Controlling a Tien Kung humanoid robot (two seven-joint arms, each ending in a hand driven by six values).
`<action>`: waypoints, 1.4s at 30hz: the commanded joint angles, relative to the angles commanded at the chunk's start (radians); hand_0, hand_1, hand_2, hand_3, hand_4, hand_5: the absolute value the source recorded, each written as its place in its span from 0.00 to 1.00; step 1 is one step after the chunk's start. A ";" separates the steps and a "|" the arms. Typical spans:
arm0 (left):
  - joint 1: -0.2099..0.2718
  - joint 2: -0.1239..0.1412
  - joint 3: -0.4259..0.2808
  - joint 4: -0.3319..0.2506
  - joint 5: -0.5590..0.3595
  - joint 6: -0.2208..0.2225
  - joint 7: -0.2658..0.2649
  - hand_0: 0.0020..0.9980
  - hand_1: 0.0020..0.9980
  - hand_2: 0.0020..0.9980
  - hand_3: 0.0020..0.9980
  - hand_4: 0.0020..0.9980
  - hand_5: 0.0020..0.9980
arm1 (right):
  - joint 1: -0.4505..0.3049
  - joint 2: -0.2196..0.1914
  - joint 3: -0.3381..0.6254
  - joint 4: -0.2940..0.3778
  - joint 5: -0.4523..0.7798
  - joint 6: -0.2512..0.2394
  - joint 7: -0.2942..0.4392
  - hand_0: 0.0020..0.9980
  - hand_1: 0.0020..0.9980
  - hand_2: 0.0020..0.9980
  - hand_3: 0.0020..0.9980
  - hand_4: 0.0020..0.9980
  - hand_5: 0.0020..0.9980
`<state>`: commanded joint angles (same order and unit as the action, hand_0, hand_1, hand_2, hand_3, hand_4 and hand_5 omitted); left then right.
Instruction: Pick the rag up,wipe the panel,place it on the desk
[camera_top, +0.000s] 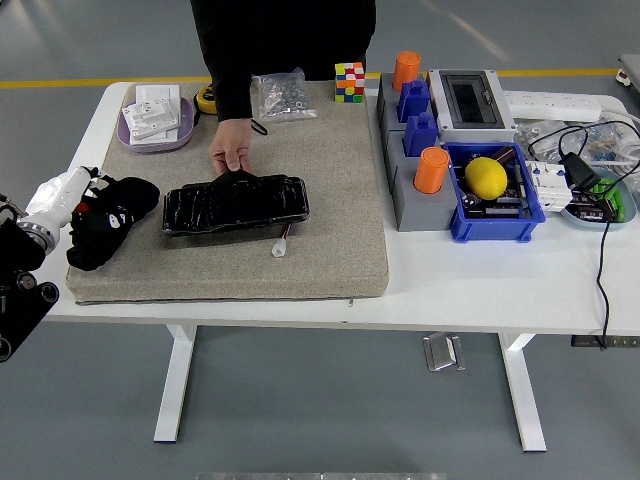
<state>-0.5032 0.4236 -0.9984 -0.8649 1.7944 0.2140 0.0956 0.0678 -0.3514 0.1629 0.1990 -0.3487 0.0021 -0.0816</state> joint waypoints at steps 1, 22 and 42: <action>0.001 0.001 -0.006 -0.002 0.003 0.002 -0.002 0.24 0.16 0.45 0.33 0.25 0.00 | 0.000 0.000 0.000 0.000 0.001 0.000 0.000 0.71 0.65 0.69 0.59 0.97 0.42; 0.035 0.040 -0.034 -0.239 -0.016 -0.021 0.037 0.24 0.15 0.45 0.33 0.26 0.00 | -0.001 -0.004 -0.002 -0.002 0.001 0.000 0.000 0.71 0.65 0.69 0.59 0.97 0.42; -0.005 0.001 0.066 -0.224 -0.027 -0.009 0.043 0.24 0.15 0.45 0.33 0.26 0.00 | -0.001 -0.010 -0.007 -0.002 0.002 0.001 0.000 0.71 0.65 0.69 0.59 0.97 0.42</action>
<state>-0.5079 0.4247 -0.9320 -1.0889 1.7679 0.2045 0.1390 0.0672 -0.3616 0.1559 0.1971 -0.3466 0.0031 -0.0812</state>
